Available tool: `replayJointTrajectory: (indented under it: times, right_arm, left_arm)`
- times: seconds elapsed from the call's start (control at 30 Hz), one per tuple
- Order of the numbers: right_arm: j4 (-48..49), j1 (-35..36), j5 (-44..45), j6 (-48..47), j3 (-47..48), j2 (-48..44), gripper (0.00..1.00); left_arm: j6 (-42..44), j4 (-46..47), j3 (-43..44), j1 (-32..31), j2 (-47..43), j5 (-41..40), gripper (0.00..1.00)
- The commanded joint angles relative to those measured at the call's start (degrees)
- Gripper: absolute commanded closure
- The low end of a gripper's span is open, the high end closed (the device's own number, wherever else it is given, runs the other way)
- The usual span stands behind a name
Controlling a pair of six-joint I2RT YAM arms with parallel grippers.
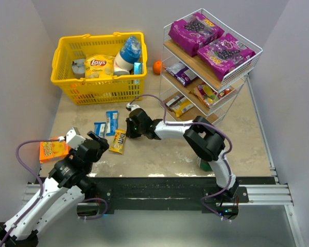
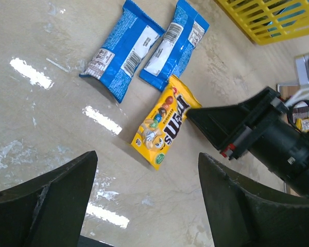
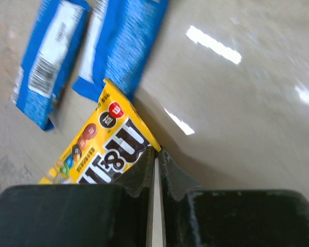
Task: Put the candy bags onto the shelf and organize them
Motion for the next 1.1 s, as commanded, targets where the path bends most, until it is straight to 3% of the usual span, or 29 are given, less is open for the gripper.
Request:
replayJointTrajectory:
  times: [0.0, 0.3, 0.33, 0.37, 0.47, 0.53, 0.63, 0.8, 1.07]
  right_arm:
    - [-2.98, 0.16, 12.64, 5.63, -7.27, -8.02, 0.97]
    - [-7.81, 2.53, 24.89, 16.09, -20.46, -21.21, 0.97]
    - [-8.77, 2.80, 25.24, 17.05, -21.77, -21.91, 0.92]
    - [-9.30, 3.41, 25.25, 17.15, -22.22, -22.61, 0.76]
    - [-13.08, 5.25, 27.69, 17.32, -22.49, -24.90, 0.43]
    - [-13.79, 5.79, 28.06, 16.89, -22.93, -26.66, 0.39]
    - [-13.79, 6.14, 28.59, 16.19, -23.10, -28.51, 0.44]
    - [-12.57, 6.14, 28.68, 11.63, -21.35, -28.77, 0.60]
    - [-10.80, 5.26, 25.51, 7.31, -14.32, -20.26, 0.71]
  left_arm:
    - [0.52, 4.42, -1.97, 0.19, 0.43, 1.55, 0.15]
    - [1.05, 14.78, -8.21, 0.19, 5.35, 10.07, 0.15]
    - [1.14, 17.58, -8.91, 0.19, 5.96, 11.90, 0.15]
    - [1.75, 19.26, -10.57, 0.28, 6.66, 13.14, 0.16]
    - [3.15, 27.08, -13.91, 0.19, 9.39, 17.80, 0.21]
    - [3.33, 32.69, -15.42, 0.28, 11.41, 20.34, 0.23]
    - [5.44, 40.44, -17.70, 0.28, 14.31, 22.81, 0.27]
    - [8.51, 52.81, -20.95, 0.37, 17.30, 23.61, 0.31]
    - [10.10, 61.99, -24.82, 0.55, 21.86, 25.54, 0.34]
